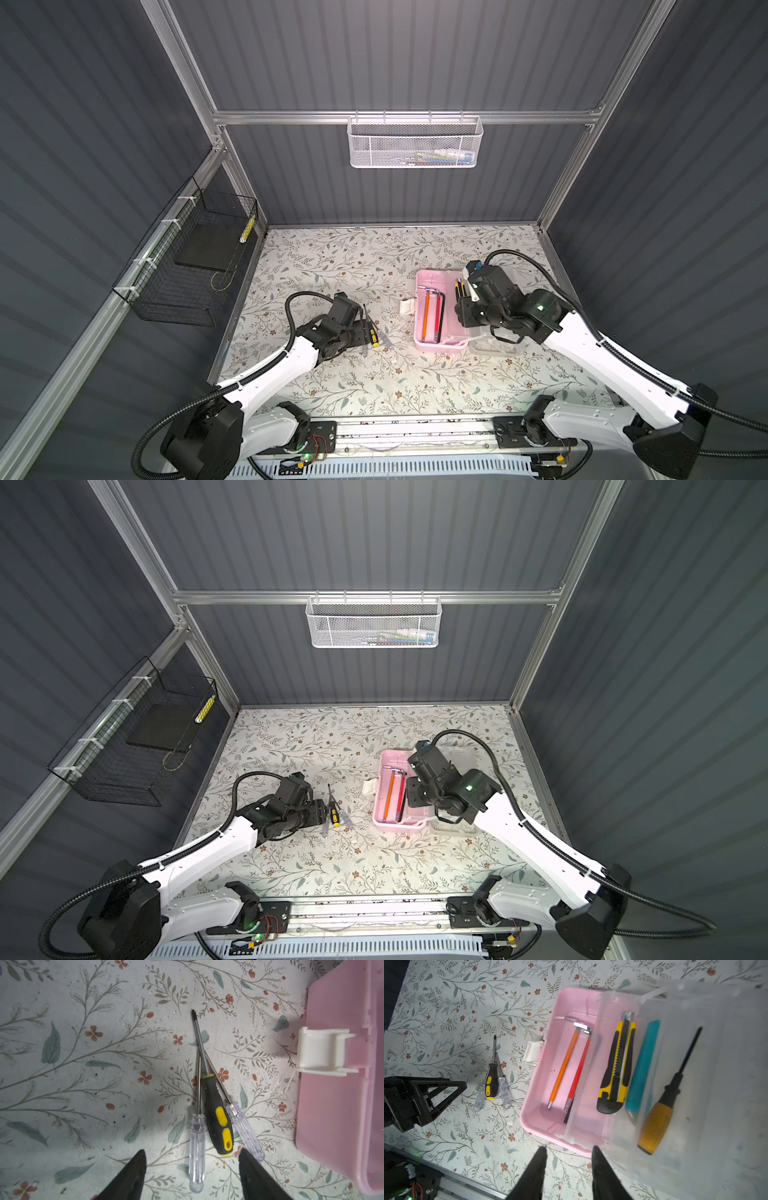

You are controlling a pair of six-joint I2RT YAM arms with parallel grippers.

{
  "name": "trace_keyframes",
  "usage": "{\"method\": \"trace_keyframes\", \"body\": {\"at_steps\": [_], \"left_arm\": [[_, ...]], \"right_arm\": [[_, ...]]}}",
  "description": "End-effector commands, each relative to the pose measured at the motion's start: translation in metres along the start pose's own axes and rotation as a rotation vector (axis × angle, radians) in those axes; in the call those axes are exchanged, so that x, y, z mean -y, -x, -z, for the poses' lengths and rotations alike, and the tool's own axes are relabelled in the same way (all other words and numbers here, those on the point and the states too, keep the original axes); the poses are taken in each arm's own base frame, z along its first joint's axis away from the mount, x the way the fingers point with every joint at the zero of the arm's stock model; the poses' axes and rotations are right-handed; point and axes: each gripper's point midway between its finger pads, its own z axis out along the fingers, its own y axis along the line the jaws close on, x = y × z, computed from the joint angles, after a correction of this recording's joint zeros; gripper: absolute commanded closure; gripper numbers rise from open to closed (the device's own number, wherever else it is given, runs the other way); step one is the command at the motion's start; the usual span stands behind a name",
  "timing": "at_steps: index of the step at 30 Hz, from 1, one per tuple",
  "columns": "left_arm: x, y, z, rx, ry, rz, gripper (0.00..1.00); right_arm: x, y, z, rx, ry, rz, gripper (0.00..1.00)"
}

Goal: Pack the tool kit
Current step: 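Move the right gripper back over the clear-handled screwdrivers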

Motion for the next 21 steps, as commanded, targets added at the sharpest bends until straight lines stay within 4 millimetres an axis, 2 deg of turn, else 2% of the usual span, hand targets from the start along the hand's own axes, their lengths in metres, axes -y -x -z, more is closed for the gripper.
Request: {"method": "trace_keyframes", "body": {"at_steps": [1,6,12,16,21], "left_arm": [[-0.007,-0.010,0.006,-0.011,-0.005,0.037,0.28],[-0.001,-0.011,0.011,-0.009,-0.053,0.053,0.26],[-0.003,-0.005,0.013,0.005,-0.137,0.140,0.25],[-0.010,0.004,0.016,0.026,-0.197,0.216,0.25],[-0.010,0.009,0.012,0.029,-0.210,0.230,0.25]], "right_arm": [[-0.022,-0.004,-0.011,-0.022,0.024,0.026,0.64],[-0.068,-0.017,-0.045,-0.092,0.082,0.104,0.61],[-0.106,-0.036,-0.091,-0.171,0.085,0.181,0.61],[-0.127,-0.047,-0.123,-0.219,0.096,0.214,0.61],[-0.144,-0.057,-0.158,-0.269,0.081,0.267,0.61]]}}
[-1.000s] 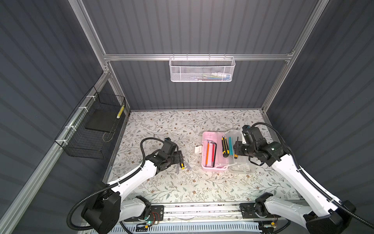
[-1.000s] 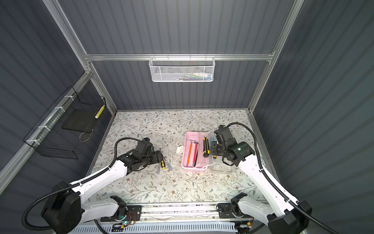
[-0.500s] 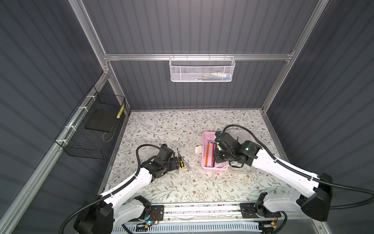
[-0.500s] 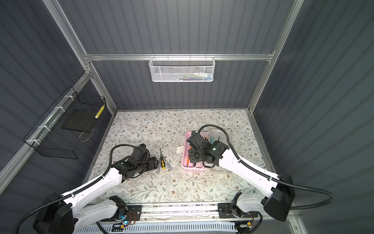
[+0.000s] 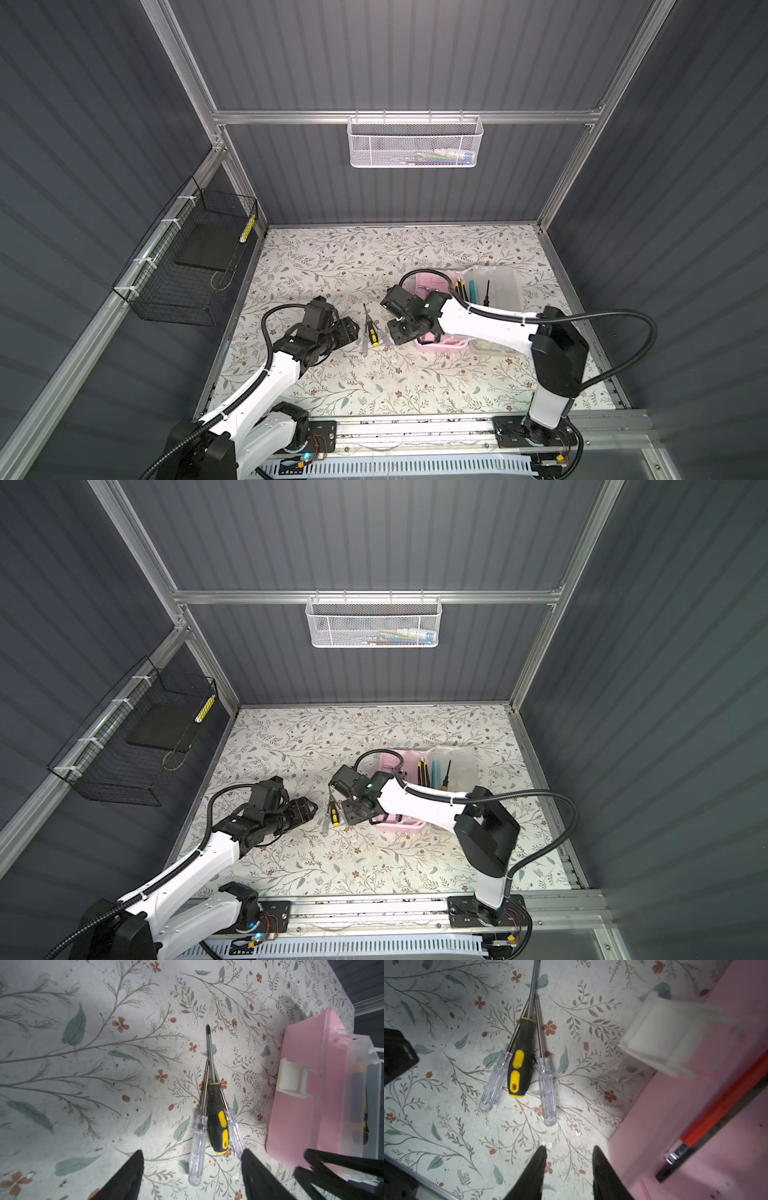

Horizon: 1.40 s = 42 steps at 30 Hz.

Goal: Pack the tool kit
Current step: 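Move the right gripper back over the clear-handled screwdrivers, then grasp the clear-handled flat screwdriver with the right gripper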

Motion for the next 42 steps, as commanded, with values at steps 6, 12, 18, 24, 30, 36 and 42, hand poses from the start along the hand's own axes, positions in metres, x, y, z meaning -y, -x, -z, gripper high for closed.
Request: {"method": "trace_keyframes", "body": {"at_steps": [6,12,18,24,30,36,42], "left_arm": [[0.010,0.002,-0.006,-0.019,-0.049,0.000,0.25],[0.007,0.003,-0.007,-0.012,-0.035,-0.006,0.25],[0.004,0.002,-0.009,-0.014,-0.028,-0.008,0.25],[0.003,0.001,-0.012,-0.021,-0.023,-0.012,0.25],[0.001,0.000,-0.013,-0.023,-0.019,-0.012,0.25],[0.002,0.002,-0.013,-0.016,-0.017,-0.015,0.25],[0.002,0.005,-0.011,-0.006,-0.011,-0.020,0.25]], "right_arm": [[-0.016,0.010,-0.038,-0.038,-0.020,0.062,0.62],[-0.016,0.007,-0.055,-0.075,-0.036,0.076,0.65],[-0.017,0.003,-0.064,-0.095,-0.033,0.082,0.66],[-0.015,-0.003,-0.073,-0.120,-0.036,0.082,0.70],[-0.014,-0.005,-0.076,-0.125,-0.035,0.073,0.73],[-0.008,-0.008,-0.075,-0.131,-0.043,0.062,0.84],[-0.006,-0.001,-0.064,-0.102,-0.050,0.056,1.00]]}}
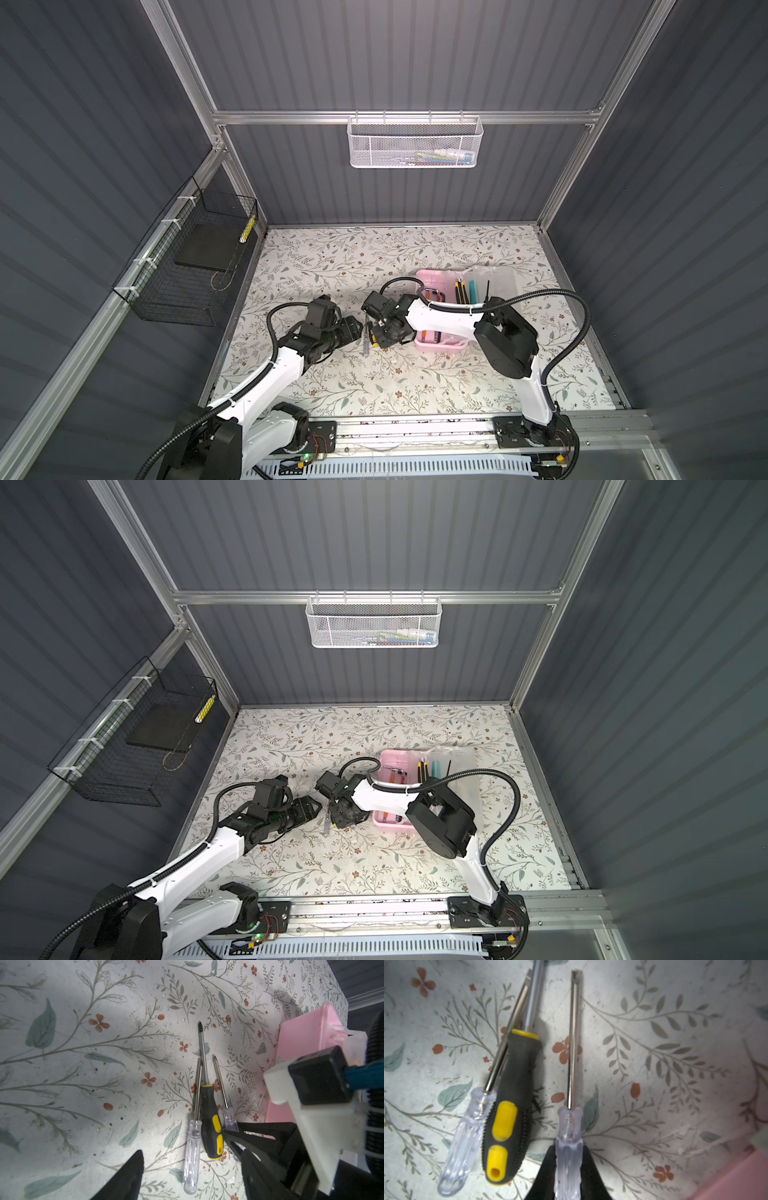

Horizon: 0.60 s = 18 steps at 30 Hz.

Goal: Pack the tool kit
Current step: 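Grasp the clear-handled flat screwdriver with the right gripper, then carry the clear-handled screwdriver into the clear lid beside the yellow one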

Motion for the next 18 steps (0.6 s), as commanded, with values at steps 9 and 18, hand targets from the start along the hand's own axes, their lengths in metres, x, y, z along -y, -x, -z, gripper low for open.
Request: {"method": "trace_keyframes", "body": {"at_steps": [9,18], "left_arm": [[-0.001,0.008,0.001,0.025,0.012,-0.025,0.25],[0.004,0.015,0.002,0.041,0.008,-0.051,0.25]], "right_arm": [[0.010,0.010,0.088,0.140,0.041,-0.053,1.00],[0.102,-0.009,0.189,0.300,-0.086,-0.210,1.00]]}}
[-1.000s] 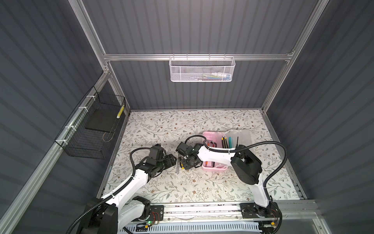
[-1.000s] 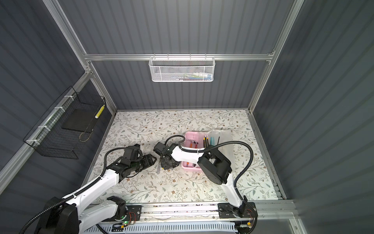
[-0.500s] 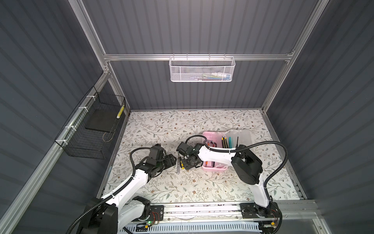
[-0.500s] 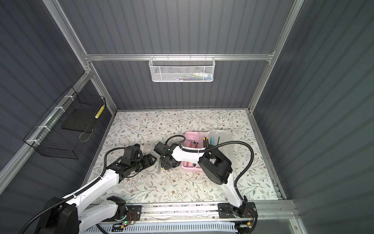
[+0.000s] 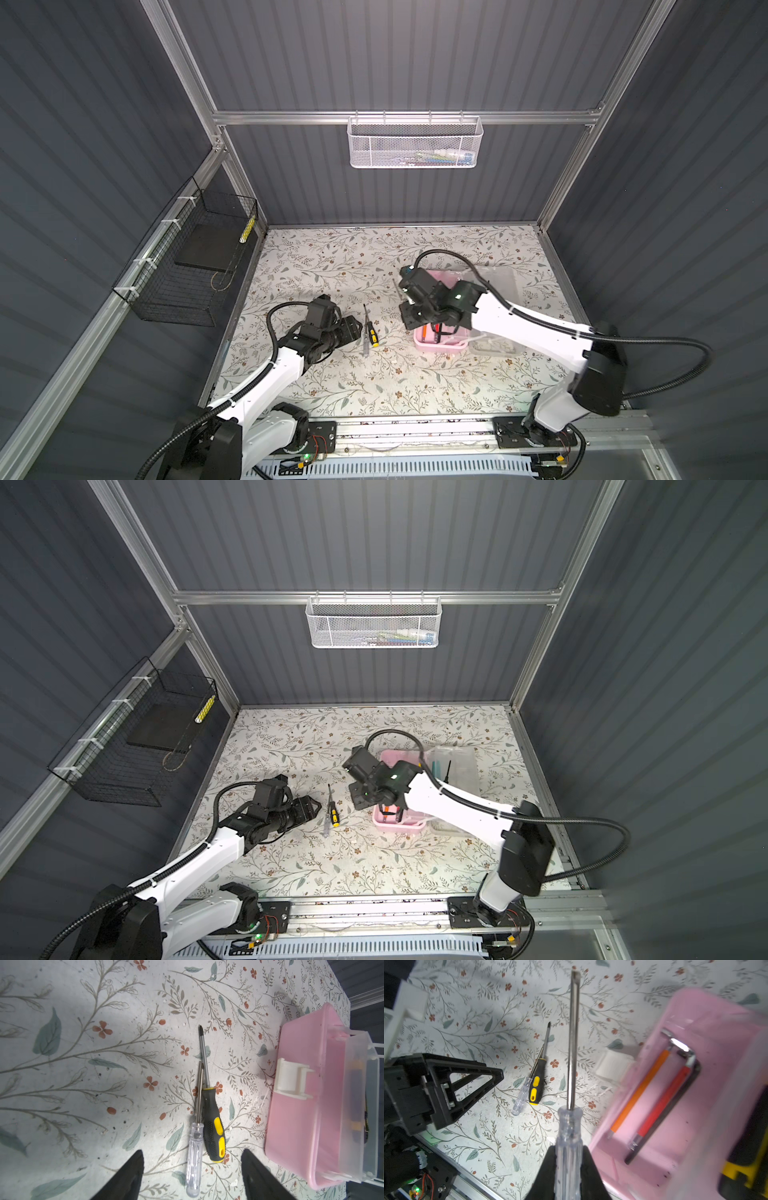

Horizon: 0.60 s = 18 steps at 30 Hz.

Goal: Pack the tool kit
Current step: 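Carry the clear-handled screwdriver into the clear lid beside the yellow one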

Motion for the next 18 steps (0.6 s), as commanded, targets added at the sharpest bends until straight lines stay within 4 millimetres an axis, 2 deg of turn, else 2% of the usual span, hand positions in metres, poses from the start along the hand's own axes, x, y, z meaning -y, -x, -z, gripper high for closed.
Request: {"method": "trace_keyframes", "body": {"at_steps": [1,6,10,14,18], "left_arm": [[0.005,0.014,0.002,0.032,-0.001,-0.034,0.25],[0.008,0.016,0.000,0.030,-0.007,-0.042,0.25],[0.009,0.016,-0.002,0.024,-0.011,-0.043,0.25],[0.009,0.015,-0.003,0.023,-0.013,-0.043,0.25],[0.008,0.015,-0.003,0.019,-0.009,-0.048,0.25]], "right_arm": [[0.060,-0.013,0.023,-0.007,-0.161,-0.065,1.00],[0.137,-0.030,0.064,0.033,-0.303,-0.181,1.00],[0.188,-0.053,0.085,0.051,-0.383,-0.279,1.00],[0.219,-0.075,0.090,0.039,-0.451,-0.341,1.00],[0.238,-0.088,0.086,0.015,-0.508,-0.360,1.00]]}}
